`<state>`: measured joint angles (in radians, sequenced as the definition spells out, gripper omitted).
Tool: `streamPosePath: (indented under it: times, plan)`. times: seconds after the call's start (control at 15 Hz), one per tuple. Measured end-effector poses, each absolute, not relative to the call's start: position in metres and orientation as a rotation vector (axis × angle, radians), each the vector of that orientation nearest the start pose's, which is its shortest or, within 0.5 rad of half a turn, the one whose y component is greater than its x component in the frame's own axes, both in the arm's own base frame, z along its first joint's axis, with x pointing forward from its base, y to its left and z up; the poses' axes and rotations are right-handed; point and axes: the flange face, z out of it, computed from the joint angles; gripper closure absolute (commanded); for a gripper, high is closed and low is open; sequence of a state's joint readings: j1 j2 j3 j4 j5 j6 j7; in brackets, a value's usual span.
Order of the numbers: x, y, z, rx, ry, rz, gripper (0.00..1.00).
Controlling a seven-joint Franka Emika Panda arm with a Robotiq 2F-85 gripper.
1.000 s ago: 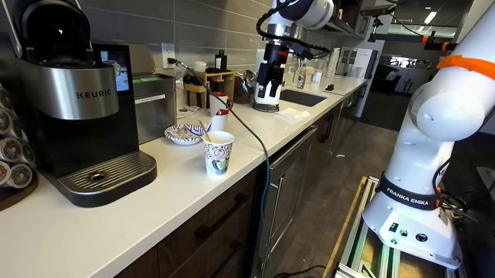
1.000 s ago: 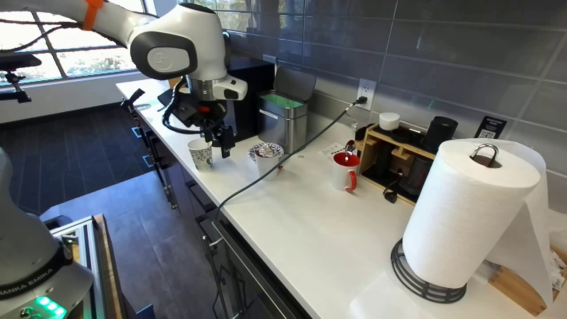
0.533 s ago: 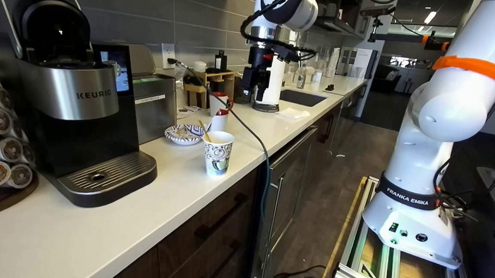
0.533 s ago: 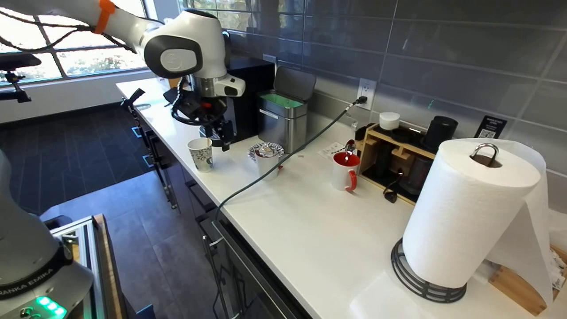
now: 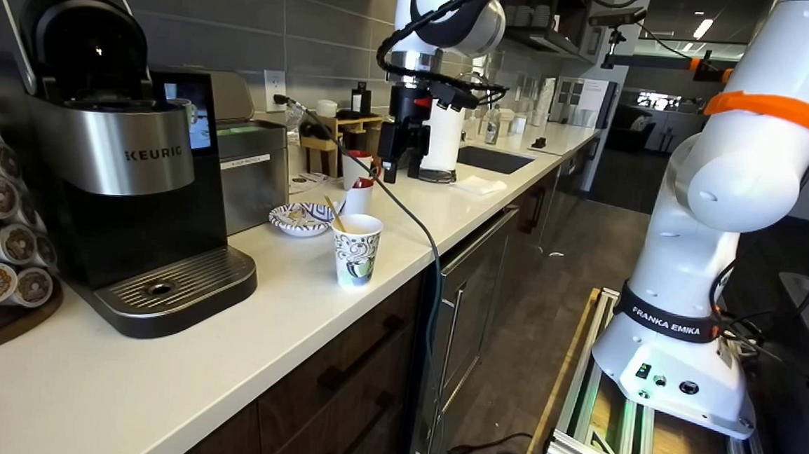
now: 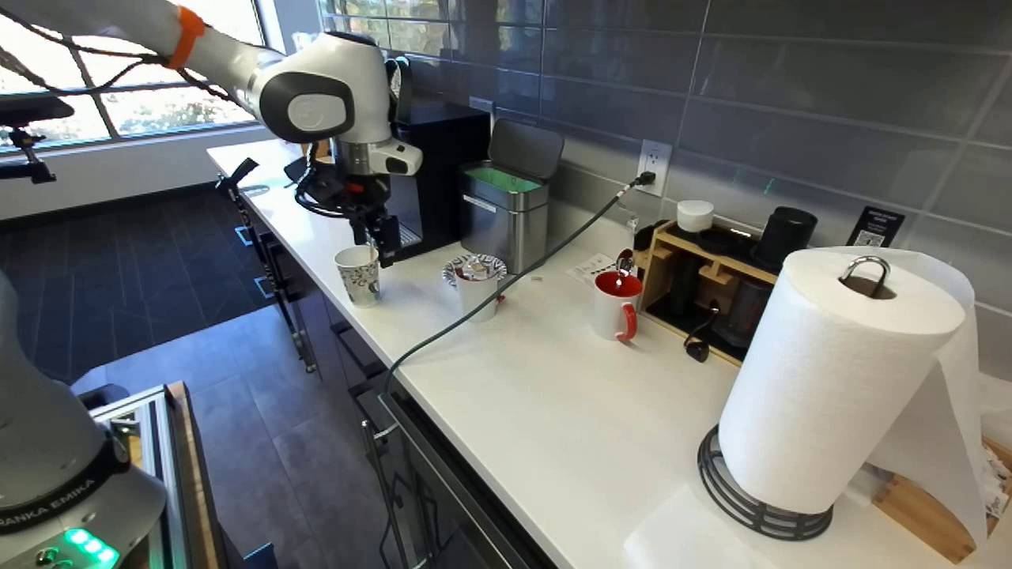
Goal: Pour the contents of the cup onto the table
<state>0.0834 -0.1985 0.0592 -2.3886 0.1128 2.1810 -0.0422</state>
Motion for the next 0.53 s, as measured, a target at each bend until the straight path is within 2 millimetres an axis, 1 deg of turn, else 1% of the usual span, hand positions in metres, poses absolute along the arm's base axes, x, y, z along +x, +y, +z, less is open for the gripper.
streamPosePath:
  times: [0.13, 0.27, 0.4, 0.53]
  plan:
    - [0.46, 0.088, 0.391, -3.066, -0.148, 0.04, 0.0]
    - [0.461, 0.101, 0.388, -3.075, -0.116, 0.05, 0.0]
    - [0.461, 0.107, 0.386, -3.078, -0.099, 0.057, 0.0]
    - [0.461, 0.106, 0.387, -3.078, -0.098, 0.056, 0.0]
